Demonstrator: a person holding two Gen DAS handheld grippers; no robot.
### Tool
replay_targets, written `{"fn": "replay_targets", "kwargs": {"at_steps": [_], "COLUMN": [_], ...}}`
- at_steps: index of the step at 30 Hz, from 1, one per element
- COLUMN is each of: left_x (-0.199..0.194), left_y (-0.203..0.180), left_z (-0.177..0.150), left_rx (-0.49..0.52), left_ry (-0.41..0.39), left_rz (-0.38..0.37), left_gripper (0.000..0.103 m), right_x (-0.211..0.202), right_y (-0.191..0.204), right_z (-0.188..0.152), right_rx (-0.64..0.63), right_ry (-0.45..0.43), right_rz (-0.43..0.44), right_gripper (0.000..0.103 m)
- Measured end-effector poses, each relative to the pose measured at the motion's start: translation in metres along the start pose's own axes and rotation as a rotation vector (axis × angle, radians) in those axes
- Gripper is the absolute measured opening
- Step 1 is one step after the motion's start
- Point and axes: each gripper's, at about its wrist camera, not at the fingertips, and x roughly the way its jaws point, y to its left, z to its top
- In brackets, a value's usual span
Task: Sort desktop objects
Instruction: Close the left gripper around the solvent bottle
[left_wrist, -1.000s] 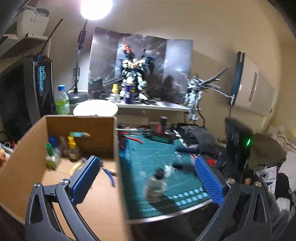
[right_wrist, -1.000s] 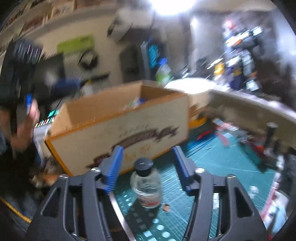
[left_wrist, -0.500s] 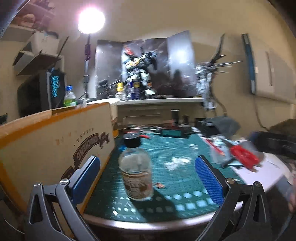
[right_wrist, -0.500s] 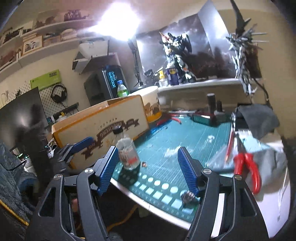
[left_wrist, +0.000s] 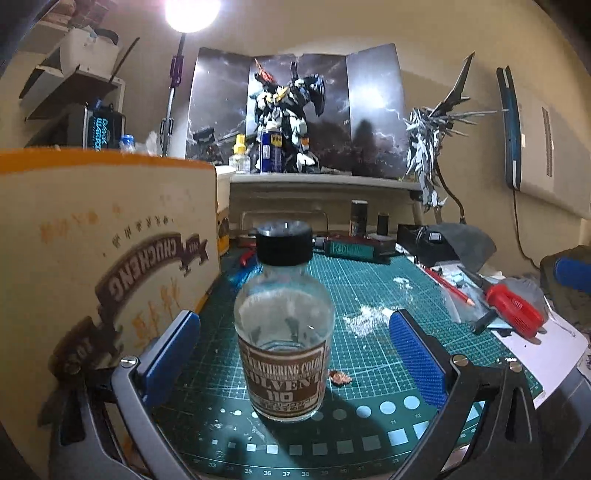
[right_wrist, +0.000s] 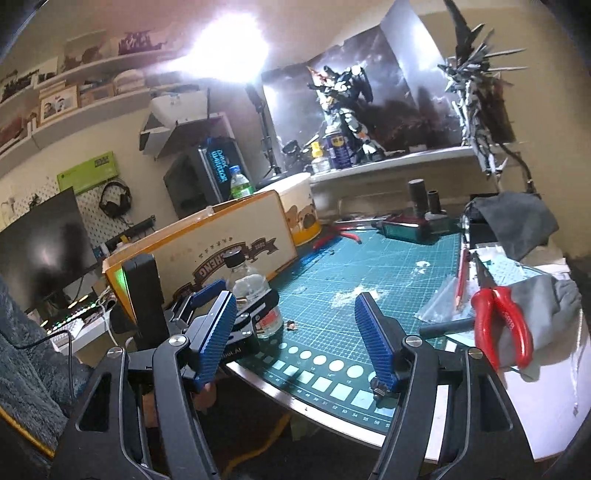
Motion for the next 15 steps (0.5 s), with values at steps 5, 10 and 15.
{"fn": "replay_targets", "kwargs": {"at_steps": [5, 10, 15], "left_x": [0.0, 0.01, 0.013], "left_y": [-0.001, -0.001, 0.002], "left_z": [-0.003, -0.008, -0.009], "left_rx": [0.02, 0.02, 0.019], "left_ry": [-0.036, 0.028, 0.034], "left_rz": [0.005, 0.001, 0.008], "left_gripper": [0.09, 0.059, 0.051], "right_x": [-0.003, 0.0, 0.005], "right_y": [0.0, 0.0, 0.002], "right_z": [0.005, 0.005, 0.003], "right_rx": [-0.004, -0.004, -0.016], "right_ry": [-0.009, 0.002, 0.023], "right_rz": [-0.04, -0.049, -0.051], "right_gripper": [0.081, 0.084, 0.084]}}
